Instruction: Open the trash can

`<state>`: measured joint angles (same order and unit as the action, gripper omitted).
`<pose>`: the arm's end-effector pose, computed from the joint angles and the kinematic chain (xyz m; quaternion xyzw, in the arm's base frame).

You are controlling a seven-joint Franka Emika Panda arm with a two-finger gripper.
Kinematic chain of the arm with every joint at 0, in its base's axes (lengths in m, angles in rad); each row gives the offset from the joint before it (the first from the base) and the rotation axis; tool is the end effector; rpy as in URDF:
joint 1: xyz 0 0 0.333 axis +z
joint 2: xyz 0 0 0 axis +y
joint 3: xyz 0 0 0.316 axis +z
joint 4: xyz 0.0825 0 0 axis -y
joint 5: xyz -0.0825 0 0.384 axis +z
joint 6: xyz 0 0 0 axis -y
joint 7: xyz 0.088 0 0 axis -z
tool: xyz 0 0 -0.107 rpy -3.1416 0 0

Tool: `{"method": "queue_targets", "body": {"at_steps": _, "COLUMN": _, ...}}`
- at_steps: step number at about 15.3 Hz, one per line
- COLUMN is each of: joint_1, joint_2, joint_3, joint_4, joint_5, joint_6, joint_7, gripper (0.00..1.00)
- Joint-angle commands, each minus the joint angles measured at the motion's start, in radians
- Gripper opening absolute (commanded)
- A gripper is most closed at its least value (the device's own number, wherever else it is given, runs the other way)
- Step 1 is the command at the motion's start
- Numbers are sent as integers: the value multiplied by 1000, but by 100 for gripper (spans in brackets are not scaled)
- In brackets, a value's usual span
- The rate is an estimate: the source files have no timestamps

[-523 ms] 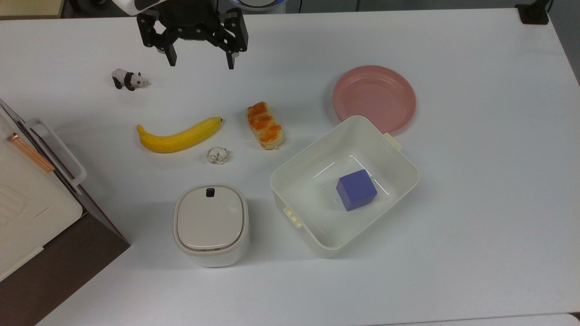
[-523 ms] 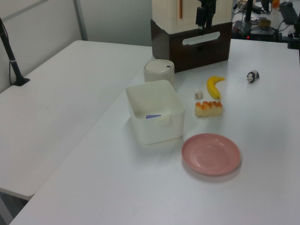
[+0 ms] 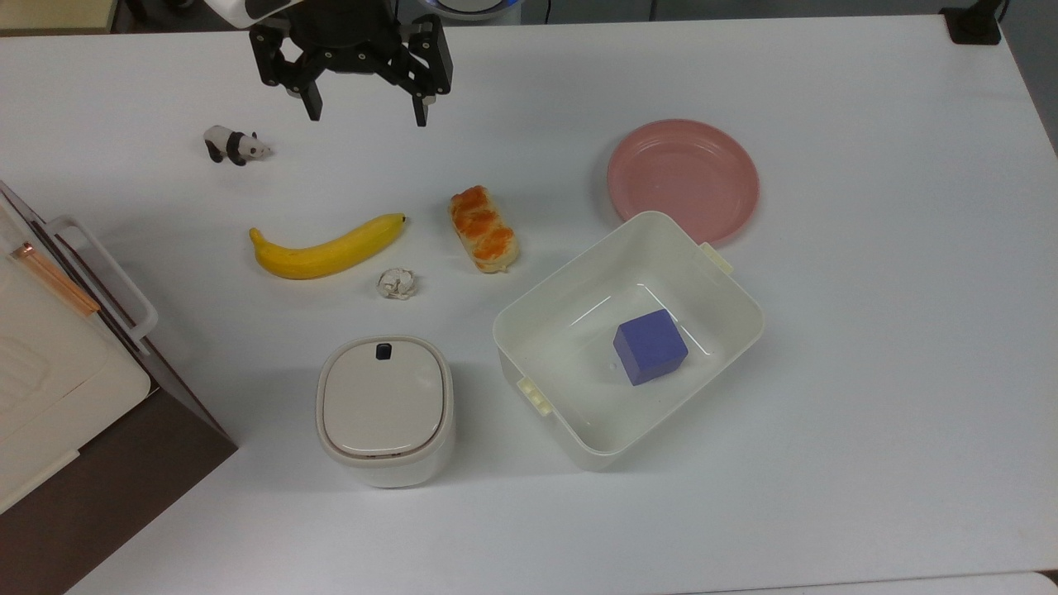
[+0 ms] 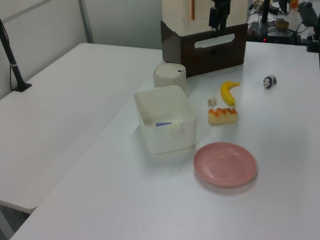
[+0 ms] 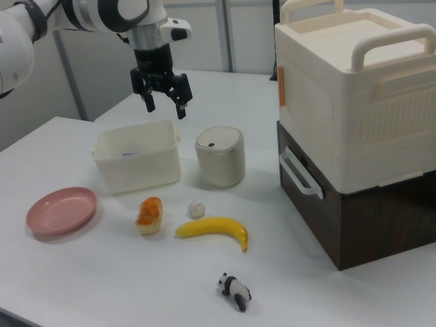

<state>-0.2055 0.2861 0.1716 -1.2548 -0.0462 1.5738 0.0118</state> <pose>0.6388 -0.0441 0.6049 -0.9995 0.0271 -0.0184 0.0007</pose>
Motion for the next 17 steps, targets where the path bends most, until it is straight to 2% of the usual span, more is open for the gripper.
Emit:
{"method": "queue_targets", "body": {"at_steps": 1, "joint_1": 5, "joint_2": -11, "joint_3": -14, "joint_4": -8, "joint_5": 25, "joint_6": -5, "joint_7": 16, "gripper": 100}}
{"method": "queue_targets", "body": {"at_steps": 17, "joint_1": -3, "joint_2": -11, "joint_3": -15, "joint_4": -5, "joint_5": 32, "joint_6": -20, "joint_7": 13, "gripper": 100}}
